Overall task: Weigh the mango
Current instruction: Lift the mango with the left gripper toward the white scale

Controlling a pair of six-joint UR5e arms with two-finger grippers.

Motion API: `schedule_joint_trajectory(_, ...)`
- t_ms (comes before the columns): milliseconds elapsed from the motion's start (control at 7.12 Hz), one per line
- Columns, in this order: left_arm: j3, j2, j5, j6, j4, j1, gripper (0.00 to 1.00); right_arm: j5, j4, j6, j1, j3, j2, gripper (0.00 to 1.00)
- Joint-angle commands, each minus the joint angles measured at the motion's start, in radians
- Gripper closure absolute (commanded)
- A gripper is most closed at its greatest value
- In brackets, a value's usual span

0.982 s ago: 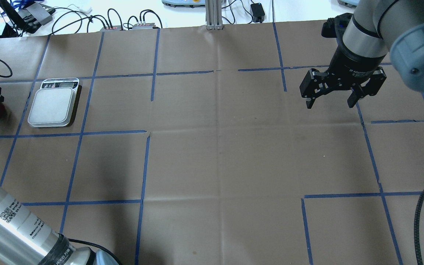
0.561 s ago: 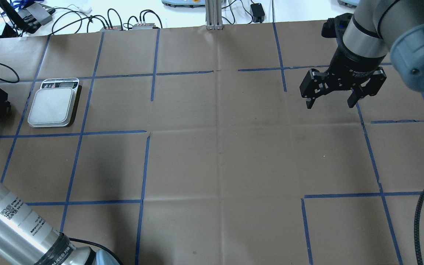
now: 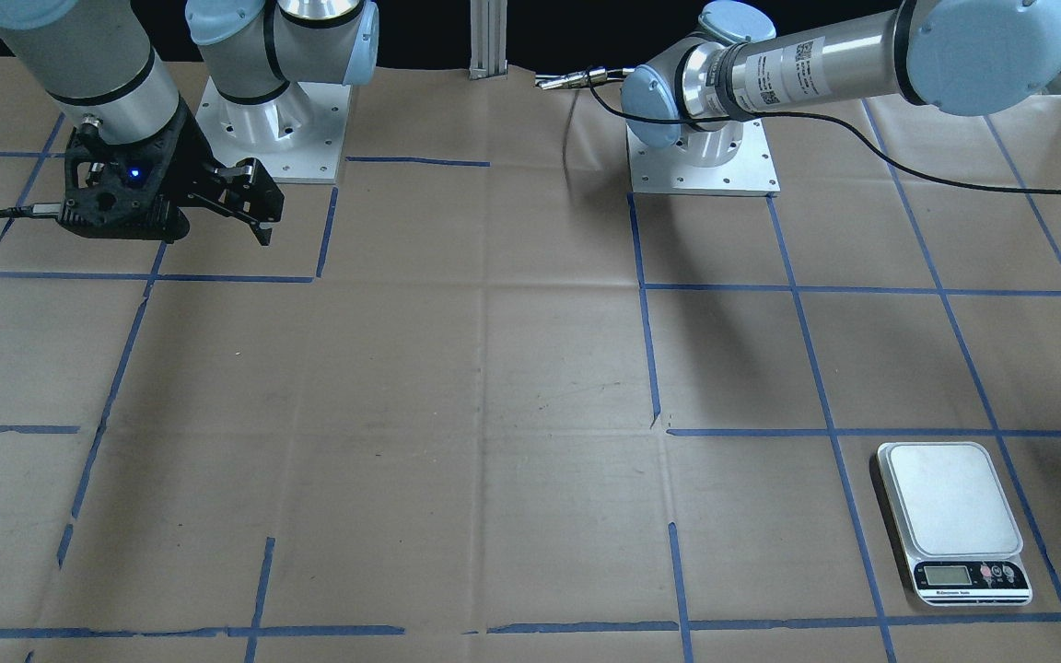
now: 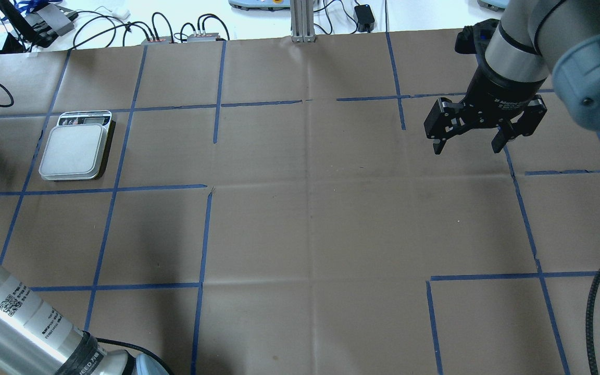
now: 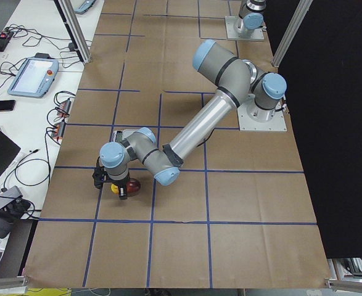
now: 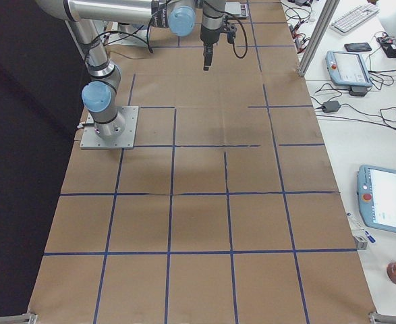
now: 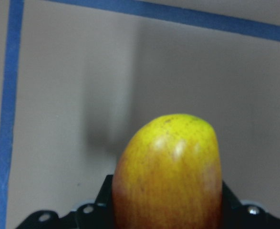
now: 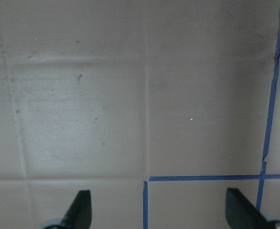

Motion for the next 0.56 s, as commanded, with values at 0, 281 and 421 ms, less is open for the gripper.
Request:
schedule_joint_trajectory(0, -0.113, 0.183, -0.006, -0.001, -0.084, -0.038, 0.47, 0.0, 0.0, 0.0, 0.0, 0.0, 0.0, 0.0)
schedule_joint_trajectory(281, -0.377, 0.311, 0.0, -0.082, 0.036, -0.145, 0.46, 0.0, 0.002, 0.0, 0.0, 0.0, 0.0, 0.0)
schedule_joint_trajectory(421, -0.431, 0.302, -0.001, -0.107, 0.113, -0.185, 0.46, 0.0, 0.0, 0.0, 0.0, 0.0, -0.001, 0.0)
